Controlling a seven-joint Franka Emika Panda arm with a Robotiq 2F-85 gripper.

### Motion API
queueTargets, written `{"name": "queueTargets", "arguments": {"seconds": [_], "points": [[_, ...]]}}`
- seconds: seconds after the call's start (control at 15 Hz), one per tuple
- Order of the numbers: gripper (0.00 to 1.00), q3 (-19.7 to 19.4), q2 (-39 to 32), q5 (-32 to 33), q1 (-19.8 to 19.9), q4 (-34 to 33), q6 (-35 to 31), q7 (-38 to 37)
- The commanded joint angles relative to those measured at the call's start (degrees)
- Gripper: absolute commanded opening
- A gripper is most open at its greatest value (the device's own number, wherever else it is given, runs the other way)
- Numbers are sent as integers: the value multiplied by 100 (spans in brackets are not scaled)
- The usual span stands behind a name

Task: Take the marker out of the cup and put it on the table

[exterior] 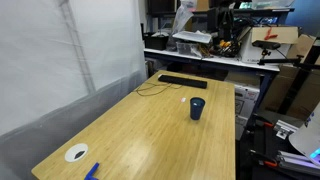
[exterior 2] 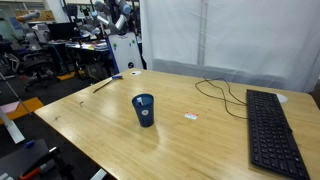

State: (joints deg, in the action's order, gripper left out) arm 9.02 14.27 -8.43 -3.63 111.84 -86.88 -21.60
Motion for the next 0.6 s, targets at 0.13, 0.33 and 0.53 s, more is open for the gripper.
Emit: {"name": "queueTargets", "arguments": {"seconds": [0.13,0.33,0.53], "points": [[100,-19,3,58,-49,16,-67,204],[100,-38,73,37,-97,122,-163,586],[100,-82,134,-8,-152,211,-279,1149]]}}
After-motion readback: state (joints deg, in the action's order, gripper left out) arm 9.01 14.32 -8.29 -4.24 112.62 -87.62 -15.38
